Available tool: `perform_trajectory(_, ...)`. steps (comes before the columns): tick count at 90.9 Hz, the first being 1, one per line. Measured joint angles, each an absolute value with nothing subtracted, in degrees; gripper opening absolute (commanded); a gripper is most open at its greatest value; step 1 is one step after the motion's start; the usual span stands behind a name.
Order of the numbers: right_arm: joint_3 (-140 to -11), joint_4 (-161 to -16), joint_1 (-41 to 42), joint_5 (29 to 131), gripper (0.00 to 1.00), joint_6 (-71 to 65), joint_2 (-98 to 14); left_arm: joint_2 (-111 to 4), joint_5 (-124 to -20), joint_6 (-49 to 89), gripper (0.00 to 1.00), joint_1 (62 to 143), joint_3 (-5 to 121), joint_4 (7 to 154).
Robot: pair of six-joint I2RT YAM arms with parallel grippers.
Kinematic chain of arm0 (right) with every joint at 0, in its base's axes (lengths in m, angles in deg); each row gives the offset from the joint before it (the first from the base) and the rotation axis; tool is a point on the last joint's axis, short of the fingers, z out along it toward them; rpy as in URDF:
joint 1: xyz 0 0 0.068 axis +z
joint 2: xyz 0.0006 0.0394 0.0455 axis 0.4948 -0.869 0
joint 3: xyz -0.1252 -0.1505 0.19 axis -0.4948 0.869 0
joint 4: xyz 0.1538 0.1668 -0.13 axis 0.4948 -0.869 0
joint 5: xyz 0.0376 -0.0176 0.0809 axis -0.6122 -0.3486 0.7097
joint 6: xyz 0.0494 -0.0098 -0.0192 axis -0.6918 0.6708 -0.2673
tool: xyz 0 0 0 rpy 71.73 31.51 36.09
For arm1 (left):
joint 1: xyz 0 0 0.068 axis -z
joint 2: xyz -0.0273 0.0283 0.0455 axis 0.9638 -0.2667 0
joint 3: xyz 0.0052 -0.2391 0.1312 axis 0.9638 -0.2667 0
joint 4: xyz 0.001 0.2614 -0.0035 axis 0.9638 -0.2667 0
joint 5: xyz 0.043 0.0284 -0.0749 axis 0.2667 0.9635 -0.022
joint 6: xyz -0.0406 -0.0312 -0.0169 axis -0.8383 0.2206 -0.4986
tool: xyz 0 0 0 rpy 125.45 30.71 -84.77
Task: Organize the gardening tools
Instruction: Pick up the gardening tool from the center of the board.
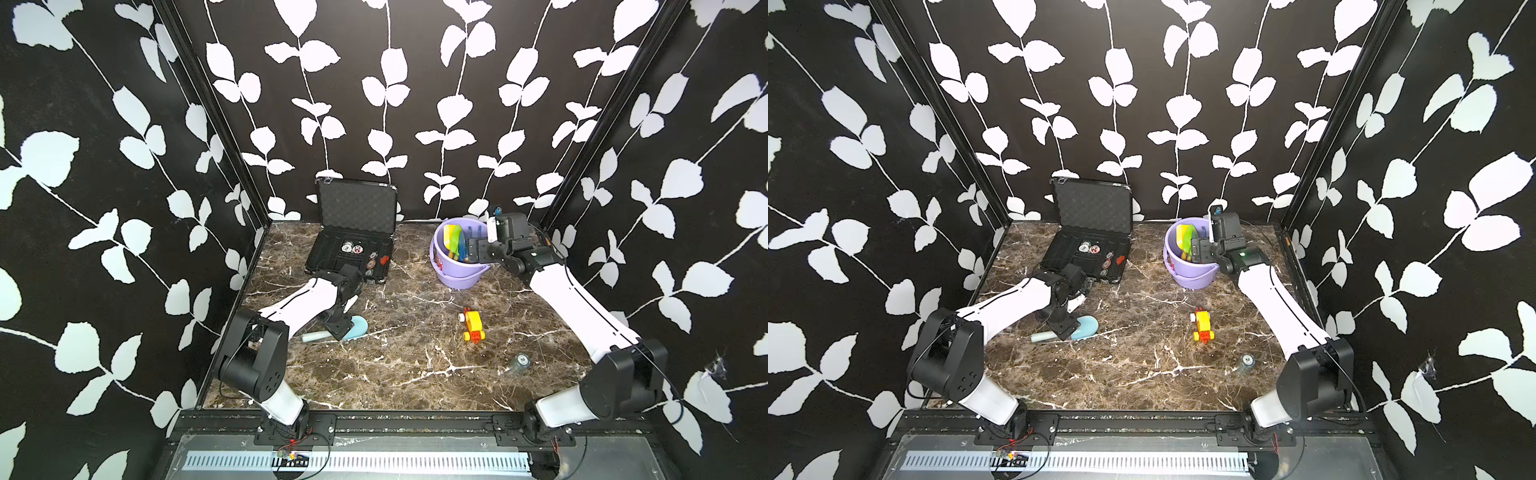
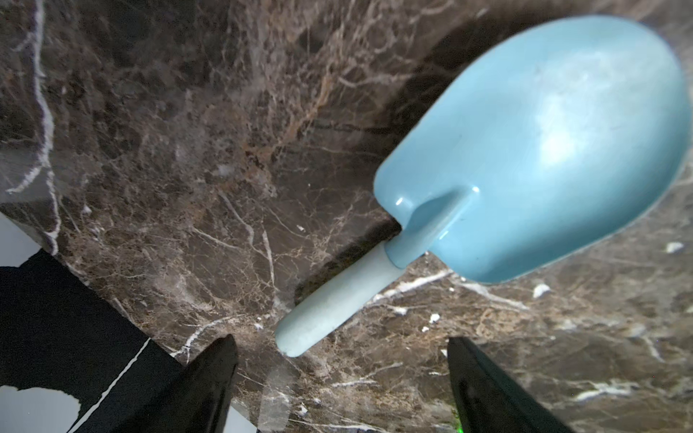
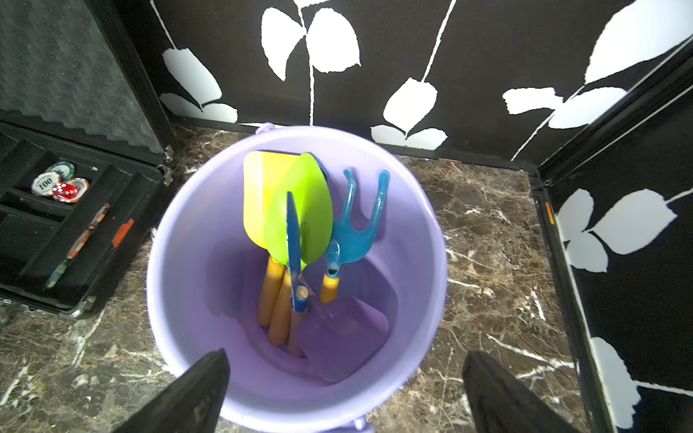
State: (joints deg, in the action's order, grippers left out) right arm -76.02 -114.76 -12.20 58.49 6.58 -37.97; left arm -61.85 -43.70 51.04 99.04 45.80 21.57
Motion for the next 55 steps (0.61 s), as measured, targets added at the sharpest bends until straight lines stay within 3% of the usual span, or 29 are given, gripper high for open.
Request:
perform_trajectory(13, -75.3, -114.7, -12.2, 57.2, 0.99, 6.7, -36.3, -65.3, -46.4, 54.0, 0.83, 97.1, 46.2, 20.6)
perform_trajectory(21, -75.2, -114.5, -12.2, 56.6, 0.99, 6.9, -35.7, -68.0, -47.4, 55.9, 0.72, 96.6, 46.2, 19.8)
perform_trajectory(55, -74.7, -114.0, -12.2, 55.6, 0.99, 7.1, -35.6, -73.5, -49.0, 59.2, 0.7, 91.2, 48.9, 19.1)
